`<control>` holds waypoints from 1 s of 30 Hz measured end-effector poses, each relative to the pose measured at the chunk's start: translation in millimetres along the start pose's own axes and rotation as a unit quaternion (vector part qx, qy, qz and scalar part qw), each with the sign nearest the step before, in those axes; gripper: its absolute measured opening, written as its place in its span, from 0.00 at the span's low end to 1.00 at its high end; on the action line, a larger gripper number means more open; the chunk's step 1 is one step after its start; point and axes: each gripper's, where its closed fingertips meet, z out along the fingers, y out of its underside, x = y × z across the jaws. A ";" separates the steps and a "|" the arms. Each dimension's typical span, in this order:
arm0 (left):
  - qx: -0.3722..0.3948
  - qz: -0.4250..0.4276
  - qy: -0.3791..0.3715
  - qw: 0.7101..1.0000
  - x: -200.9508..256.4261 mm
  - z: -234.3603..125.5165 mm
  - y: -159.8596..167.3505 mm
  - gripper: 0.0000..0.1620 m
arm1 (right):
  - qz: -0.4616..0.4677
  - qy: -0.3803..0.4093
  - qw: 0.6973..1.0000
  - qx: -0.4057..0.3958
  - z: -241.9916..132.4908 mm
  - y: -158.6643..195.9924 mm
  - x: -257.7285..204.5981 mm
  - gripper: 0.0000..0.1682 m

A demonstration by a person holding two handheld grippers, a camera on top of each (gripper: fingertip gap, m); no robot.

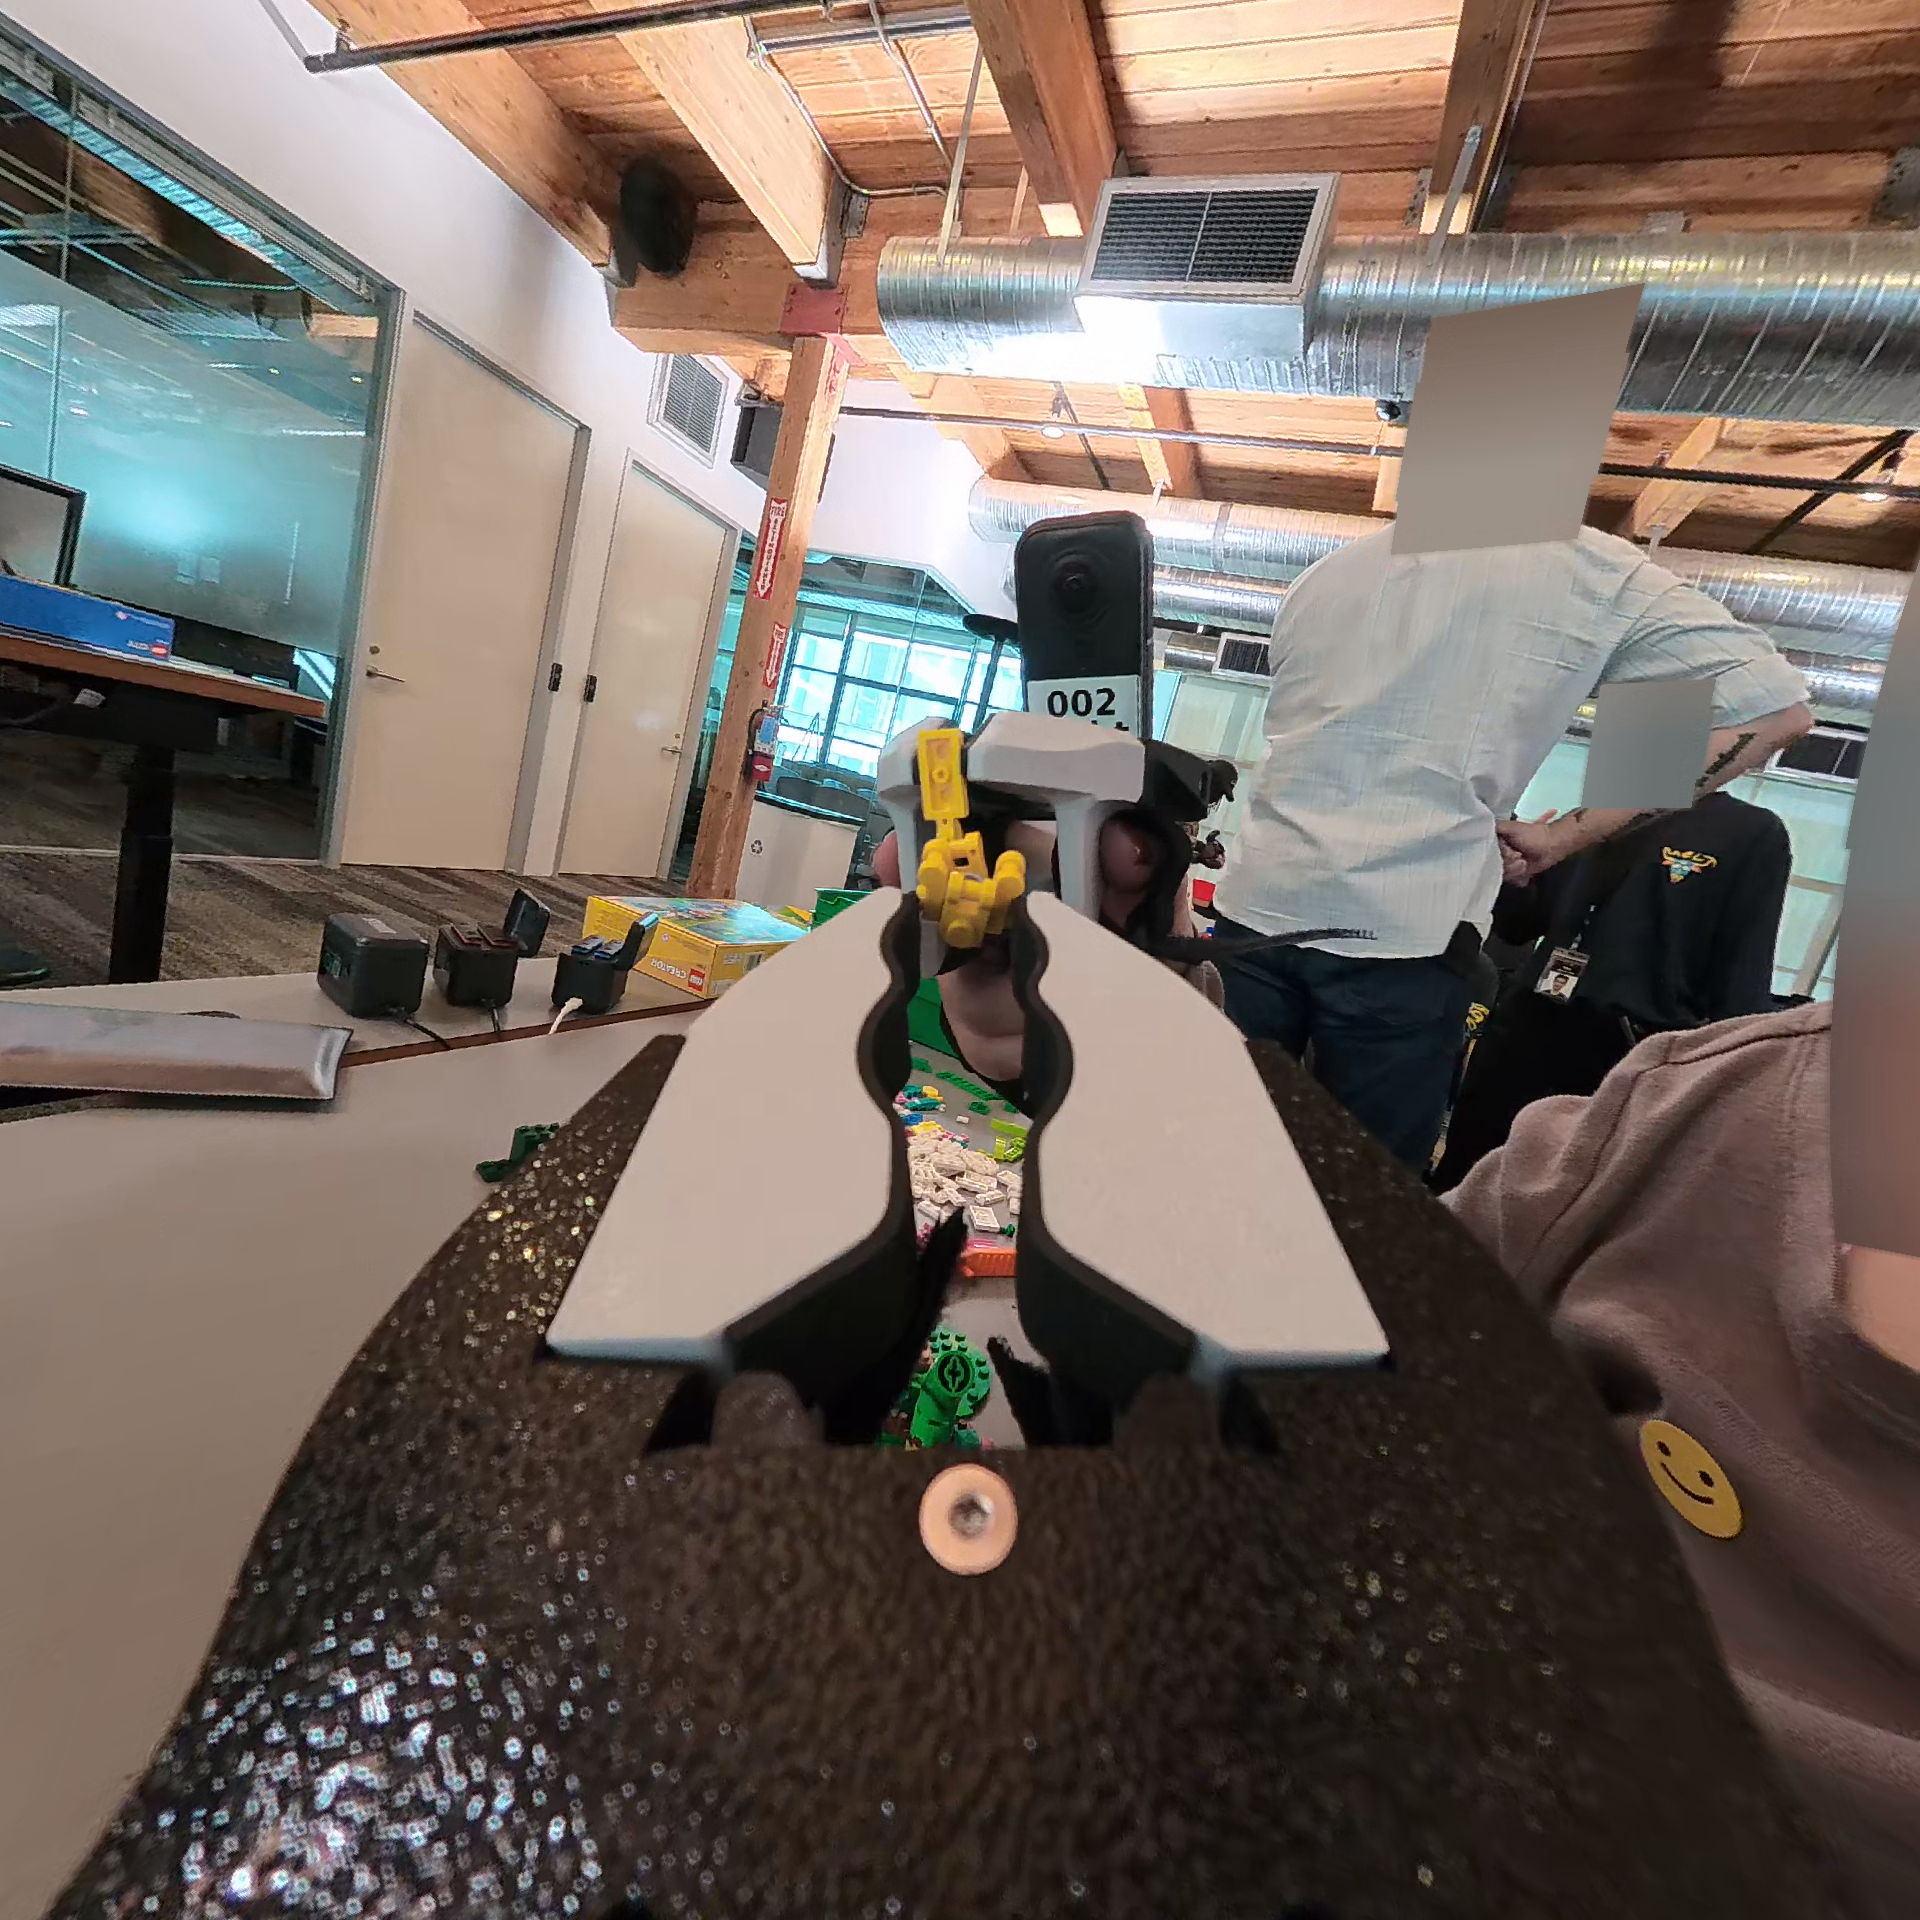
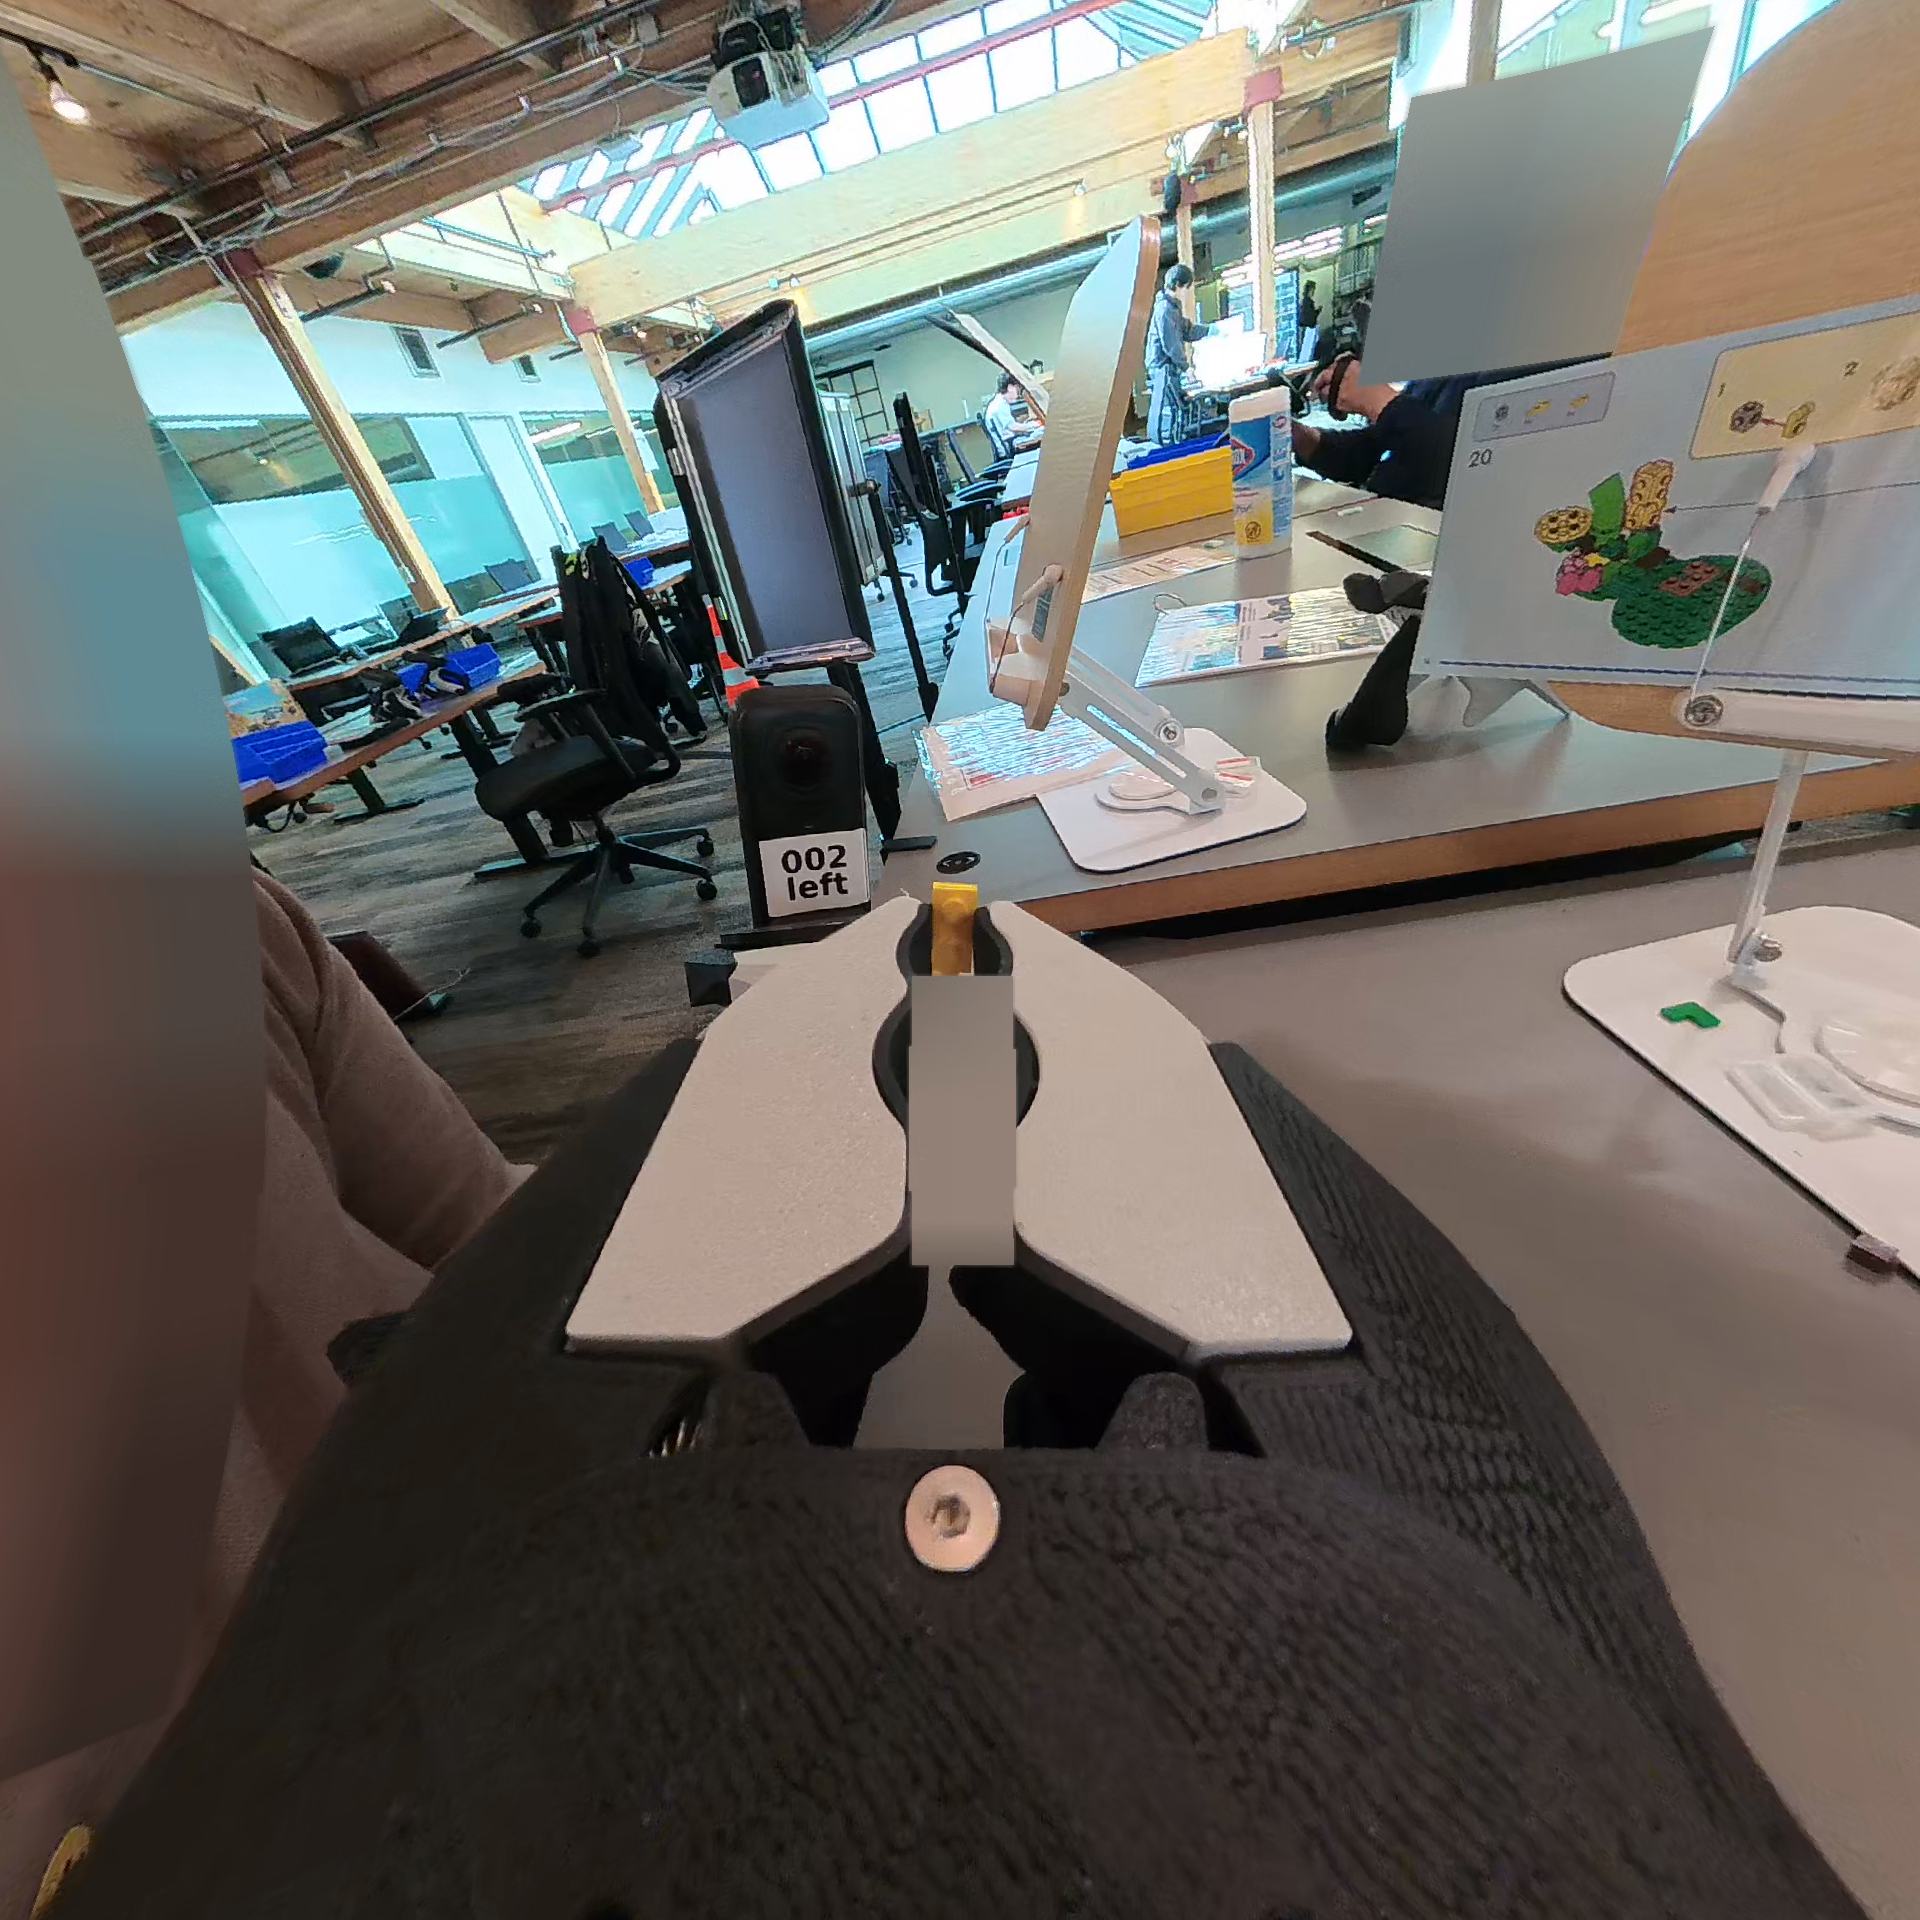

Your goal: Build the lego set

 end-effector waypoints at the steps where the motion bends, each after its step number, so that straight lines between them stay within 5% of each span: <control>1: -0.001 0.000 0.000 1.000 0.2 0.3 0.3 0.10 | 0.000 0.001 1.000 -0.001 0.3 0.4 0.1 0.03; 10: -0.013 0.007 -0.001 1.000 0.0 2.8 5.3 0.11 | 0.001 -0.014 1.000 -0.004 0.2 0.5 -5.5 0.03; 21: -0.068 0.149 -0.039 0.986 6.2 8.1 15.1 0.10 | -0.014 -0.049 0.999 -0.017 -2.1 4.8 -12.6 0.03; 30: -0.069 0.168 -0.029 0.983 11.1 9.0 16.0 0.10 | -0.027 -0.084 0.996 -0.024 -10.8 6.1 -18.5 0.03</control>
